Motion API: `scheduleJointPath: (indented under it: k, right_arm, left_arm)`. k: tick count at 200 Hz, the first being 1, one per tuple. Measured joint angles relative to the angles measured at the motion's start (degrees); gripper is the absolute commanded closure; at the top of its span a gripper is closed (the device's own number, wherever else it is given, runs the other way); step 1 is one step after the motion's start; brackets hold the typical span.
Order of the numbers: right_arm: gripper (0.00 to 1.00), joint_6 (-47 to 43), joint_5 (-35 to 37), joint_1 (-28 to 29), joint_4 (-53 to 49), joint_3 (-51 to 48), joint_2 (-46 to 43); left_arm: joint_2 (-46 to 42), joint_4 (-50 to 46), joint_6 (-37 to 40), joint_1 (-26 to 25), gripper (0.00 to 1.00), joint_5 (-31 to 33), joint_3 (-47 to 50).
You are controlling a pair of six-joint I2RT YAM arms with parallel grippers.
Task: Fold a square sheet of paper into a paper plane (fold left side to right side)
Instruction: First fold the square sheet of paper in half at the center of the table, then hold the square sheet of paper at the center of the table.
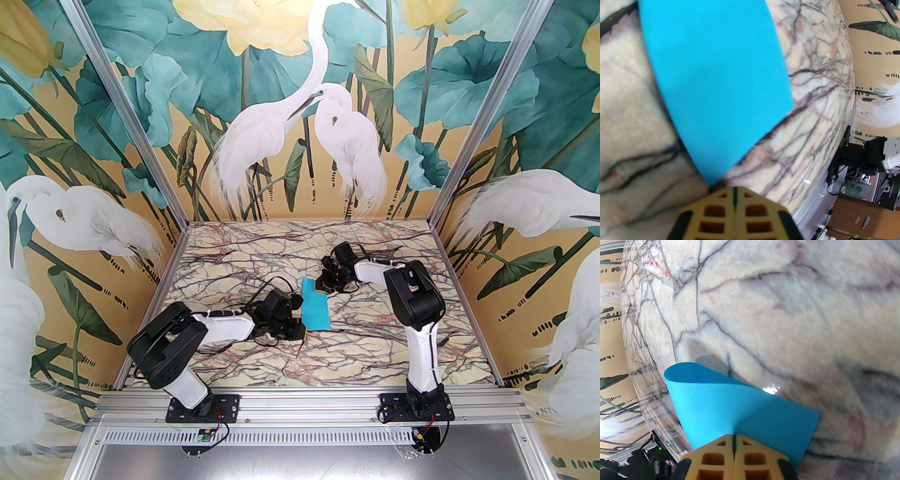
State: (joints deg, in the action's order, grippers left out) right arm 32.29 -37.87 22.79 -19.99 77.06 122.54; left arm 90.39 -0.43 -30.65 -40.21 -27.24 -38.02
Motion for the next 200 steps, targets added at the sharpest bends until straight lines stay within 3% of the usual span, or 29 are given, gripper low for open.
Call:
scheduleJointPath:
  k: [28,53,105,200]
  right_arm:
    - [0.95,-0.2,0.0,0.0,0.0,0.0,0.0]
    - [0.95,-0.5,0.0,0.0,0.0,0.0,0.0]
    - [0.96,-0.7,0.0,0.0,0.0,0.0,0.0]
    - [0.95,-0.7,0.0,0.0,0.0,0.1,0.0]
  left_arm:
    - [-2.9,-0.2,-0.1,5.3,0.95,-0.2,-4.0]
    - [2.4,-0.2,0.9,8.0,0.96,-0.9,-11.6]
    - [15.1,1.0,1.9,7.9,0.97,-3.9,-18.8]
    - [20.9,-0.2,4.4,5.2,0.98,-3.5,-20.8]
